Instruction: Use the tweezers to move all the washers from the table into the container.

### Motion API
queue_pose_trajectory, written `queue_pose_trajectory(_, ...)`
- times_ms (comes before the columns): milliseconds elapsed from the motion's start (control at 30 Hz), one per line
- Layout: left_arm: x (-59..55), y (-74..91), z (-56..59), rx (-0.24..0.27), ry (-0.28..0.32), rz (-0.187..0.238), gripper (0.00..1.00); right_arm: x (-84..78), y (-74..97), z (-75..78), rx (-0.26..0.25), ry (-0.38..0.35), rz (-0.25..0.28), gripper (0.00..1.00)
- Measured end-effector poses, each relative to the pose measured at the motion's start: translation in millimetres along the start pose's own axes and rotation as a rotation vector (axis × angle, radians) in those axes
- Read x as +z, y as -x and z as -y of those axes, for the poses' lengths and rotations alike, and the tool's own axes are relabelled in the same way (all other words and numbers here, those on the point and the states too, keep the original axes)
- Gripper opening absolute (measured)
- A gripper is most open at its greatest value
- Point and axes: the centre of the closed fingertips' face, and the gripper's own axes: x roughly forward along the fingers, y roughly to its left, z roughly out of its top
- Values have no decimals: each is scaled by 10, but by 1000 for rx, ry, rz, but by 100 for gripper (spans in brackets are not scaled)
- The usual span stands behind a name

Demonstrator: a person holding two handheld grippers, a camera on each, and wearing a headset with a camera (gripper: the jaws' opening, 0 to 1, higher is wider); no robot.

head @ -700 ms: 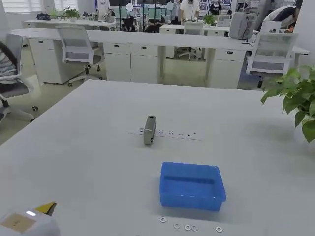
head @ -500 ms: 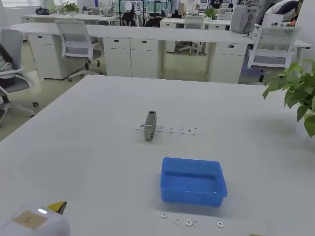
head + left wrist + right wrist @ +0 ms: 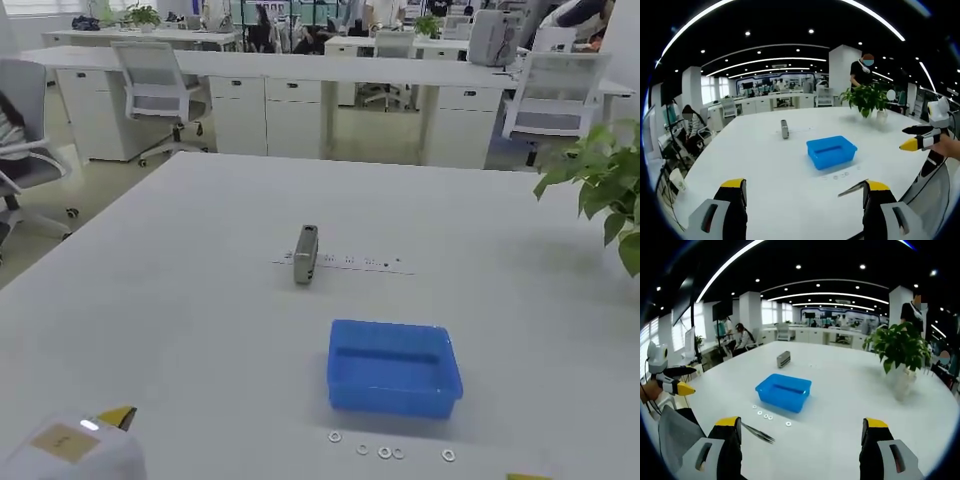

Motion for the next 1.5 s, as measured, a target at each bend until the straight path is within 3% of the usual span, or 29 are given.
queue_pose_trajectory(233,18,6,-8,5,-7,2,99,49,-11,-15,8,-22,25,99)
queue_pose_trajectory(1067,5,-40,-40,9,-30,-16,99,-3,-54,-26,10,-18,-5,99)
queue_pose_trajectory(1300,63,-52,-34,3,-35,13,99,-7,-86,-47,10,-22,-8,99)
queue_pose_trajectory(1500,135,-97,55,-26,-66,45,99,-9,-132,-37,10,-24,-3,99)
